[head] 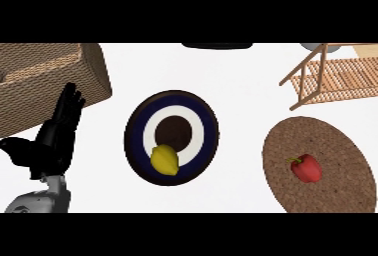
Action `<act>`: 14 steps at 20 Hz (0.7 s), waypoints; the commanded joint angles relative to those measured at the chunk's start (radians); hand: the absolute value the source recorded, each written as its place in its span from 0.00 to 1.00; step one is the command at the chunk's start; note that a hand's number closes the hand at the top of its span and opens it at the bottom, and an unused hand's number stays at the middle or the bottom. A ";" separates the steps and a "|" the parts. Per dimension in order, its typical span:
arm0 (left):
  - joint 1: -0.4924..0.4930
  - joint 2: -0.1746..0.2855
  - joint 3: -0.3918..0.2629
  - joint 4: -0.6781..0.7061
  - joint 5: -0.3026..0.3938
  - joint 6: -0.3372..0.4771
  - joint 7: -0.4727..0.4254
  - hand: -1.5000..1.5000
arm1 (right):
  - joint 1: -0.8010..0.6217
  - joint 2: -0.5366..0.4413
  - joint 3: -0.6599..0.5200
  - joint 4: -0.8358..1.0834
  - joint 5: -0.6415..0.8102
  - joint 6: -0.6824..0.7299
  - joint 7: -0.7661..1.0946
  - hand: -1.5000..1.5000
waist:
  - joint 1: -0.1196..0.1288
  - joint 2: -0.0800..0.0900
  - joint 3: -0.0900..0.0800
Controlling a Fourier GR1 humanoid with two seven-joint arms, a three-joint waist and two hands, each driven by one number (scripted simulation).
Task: Pick the cupcake from the placemat and place it in the tiered shelf
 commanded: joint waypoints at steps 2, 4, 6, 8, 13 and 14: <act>-0.015 0.054 0.046 -0.032 0.042 -0.046 0.053 0.50 | -0.109 -0.007 0.017 0.148 0.041 -0.075 0.006 1.00 | 0.018 0.004 0.001; -0.048 -0.018 -0.023 -0.028 -0.034 0.033 0.063 0.50 | -0.075 0.002 -0.066 0.182 -0.041 -0.067 -0.028 1.00 | 0.008 0.005 0.002; -0.006 0.002 -0.004 -0.024 0.005 -0.014 0.045 0.50 | -0.110 0.000 -0.048 0.227 -0.028 -0.048 -0.029 0.00 | 0.014 0.005 0.001; -0.009 0.015 0.028 0.004 0.023 -0.028 -0.016 0.50 | -0.101 -0.018 -0.034 0.262 -0.012 -0.005 -0.049 0.00 | 0.024 0.011 0.002; -0.081 0.025 0.039 0.039 0.020 -0.026 0.037 0.50 | -0.171 0.006 -0.028 0.283 -0.017 0.017 -0.030 0.00 | 0.015 0.009 0.001; 0.007 -0.019 -0.016 -0.021 -0.011 -0.007 -0.003 0.50 | -0.161 -0.052 -0.048 0.291 -0.036 0.075 -0.039 0.00 | 0.016 0.007 0.001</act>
